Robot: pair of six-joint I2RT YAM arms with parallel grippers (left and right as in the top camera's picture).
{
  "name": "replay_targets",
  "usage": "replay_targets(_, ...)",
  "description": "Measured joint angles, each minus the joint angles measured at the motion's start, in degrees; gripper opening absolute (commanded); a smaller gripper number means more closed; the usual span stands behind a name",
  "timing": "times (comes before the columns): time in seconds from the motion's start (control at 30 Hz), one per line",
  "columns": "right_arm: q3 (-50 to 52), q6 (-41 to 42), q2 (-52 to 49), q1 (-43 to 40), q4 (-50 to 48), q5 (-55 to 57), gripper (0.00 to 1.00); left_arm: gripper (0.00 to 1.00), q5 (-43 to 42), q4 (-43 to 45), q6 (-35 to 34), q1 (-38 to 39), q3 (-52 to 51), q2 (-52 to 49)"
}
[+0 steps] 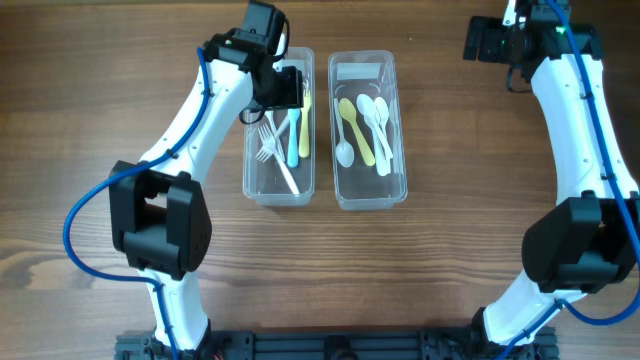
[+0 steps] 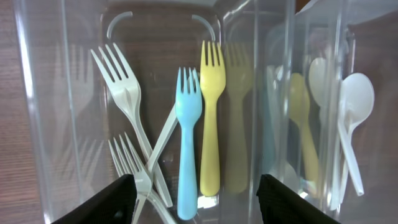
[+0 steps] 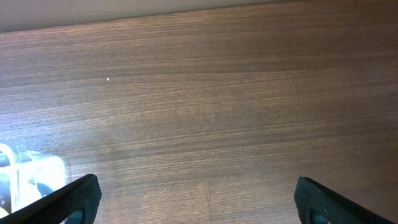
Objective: Pack container
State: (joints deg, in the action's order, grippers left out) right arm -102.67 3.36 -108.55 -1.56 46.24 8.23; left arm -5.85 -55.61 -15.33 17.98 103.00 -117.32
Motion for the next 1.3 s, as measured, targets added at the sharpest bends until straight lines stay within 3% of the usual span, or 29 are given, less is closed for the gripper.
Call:
replay_targets(0.1, 0.0, 0.0, 0.0, 0.0, 0.0, 0.0, 1.00, 0.74, 0.8, -1.4, 0.5, -1.1, 5.6, 0.7)
replay_targets(0.27, 0.0, 0.0, 0.0, 0.0, 0.0, 0.0, 1.00, 1.00, 8.8, -0.8, 1.3, -8.0, 12.8, 8.5)
replay_targets(0.6, 0.0, 0.0, 0.0, 0.0, 0.0, 0.0, 1.00, 1.00, 13.6, -2.1, 1.4, -20.1, 14.2, 11.9)
replay_targets(1.17, 0.0, 0.0, 0.0, 0.0, 0.0, 0.0, 1.00, 1.00, 13.6, -2.1, 1.4, -20.6, 14.2, 11.9)
replay_targets(1.3, 0.6, 0.0, 4.5, 1.4, 0.5, 0.0, 1.00, 1.00, 13.5, -2.1, 1.4, -20.6, 14.2, 11.9)
